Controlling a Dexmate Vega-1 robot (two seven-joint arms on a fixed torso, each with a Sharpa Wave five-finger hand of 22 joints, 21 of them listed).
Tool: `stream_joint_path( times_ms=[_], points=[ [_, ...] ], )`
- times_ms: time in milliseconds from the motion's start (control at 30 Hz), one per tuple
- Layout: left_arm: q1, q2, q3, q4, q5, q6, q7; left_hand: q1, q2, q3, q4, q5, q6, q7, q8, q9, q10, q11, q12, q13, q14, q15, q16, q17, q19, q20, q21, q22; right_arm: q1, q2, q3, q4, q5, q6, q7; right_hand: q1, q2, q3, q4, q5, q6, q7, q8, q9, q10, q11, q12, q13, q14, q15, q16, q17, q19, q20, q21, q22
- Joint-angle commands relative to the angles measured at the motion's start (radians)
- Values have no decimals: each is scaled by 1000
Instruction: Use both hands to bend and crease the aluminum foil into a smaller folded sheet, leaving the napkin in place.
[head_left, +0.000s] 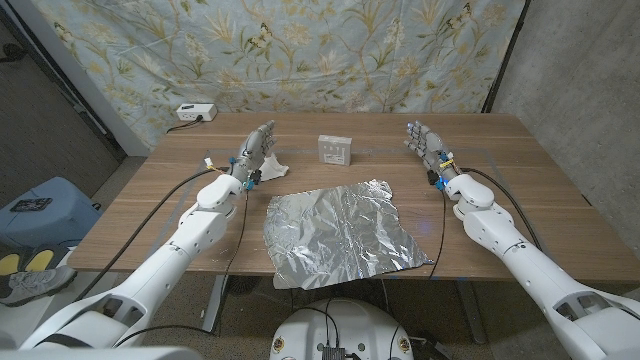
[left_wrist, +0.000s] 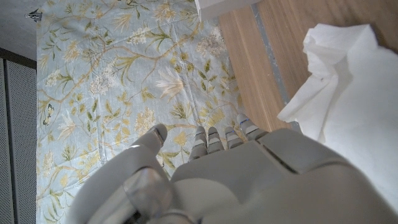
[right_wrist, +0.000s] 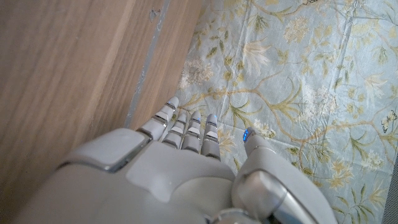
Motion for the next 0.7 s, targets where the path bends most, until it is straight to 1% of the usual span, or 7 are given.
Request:
stream_joint_path(
  times_ms=[33,133,200,233,400,567,700],
  points=[
    [80,69,-38,-144,19,52,22,12,3,1,-7,5,10,-1,5,1,-1,7,6,4,-7,0,1,4,-8,4,-6,2,15,-4,4,0,-33,-15,5,16,-5,6,-8,1,-7,-1,3,3,-8,-2,0,3,-12,-3,-7,0,-5,-13,-10,3],
    [98,80,-48,-168,19,61,25,14,3,2,-11,5,11,0,5,1,-2,7,6,4,-8,0,0,4,-8,5,-8,2,18,-5,1,-2,-40,-19,3,19,-5,7,-11,0,-12,-3,2,3,-14,-3,-2,3,-16,-5,-8,0,-6,-14,-12,3],
    [119,100,-59,-196,22,70,24,16,3,3,-14,6,11,0,5,1,-2,7,6,4,-9,1,0,4,-7,5,-9,2,24,-3,-4,-1,-48,-19,0,21,-5,8,-13,0,-13,-3,2,3,-19,-9,-2,3,-20,-5,-9,0,-6,-14,-14,3],
    [125,105,-63,-203,22,72,23,16,3,3,-16,6,11,1,5,1,-3,8,5,4,-9,1,0,4,-7,5,-9,2,25,-4,-6,-2,-52,-19,-1,21,-5,8,-14,0,-15,-3,1,3,-20,-8,-2,3,-22,-6,-9,0,-7,-14,-15,3],
    [146,126,-78,-229,33,72,14,19,2,5,-22,7,11,1,4,1,-5,9,4,3,-11,3,-1,4,-7,6,-11,2,32,-8,-16,-7,-71,-21,-7,24,-7,8,-18,-1,-18,-2,1,3,-26,-10,-3,3,-27,-9,-10,-1,-10,-15,-19,3],
    [161,157,-84,-252,52,72,-5,23,3,7,-28,9,11,3,3,1,-6,10,4,3,-13,4,-1,4,-7,7,-13,2,34,-19,-27,-25,-92,-30,-21,29,-8,10,-25,-2,-18,-3,2,3,-33,-22,-3,3,-30,-11,-10,-2,-13,-17,-24,3],
    [177,187,-88,-278,70,76,-12,29,6,12,-36,13,11,5,3,1,-5,11,4,3,-12,6,-1,4,-6,9,-16,2,29,-26,-31,-43,-102,-38,-37,31,-9,10,-28,-3,-18,-1,2,3,-34,-18,-2,3,-33,-12,-10,-2,-14,-19,-27,3]
  ],
)
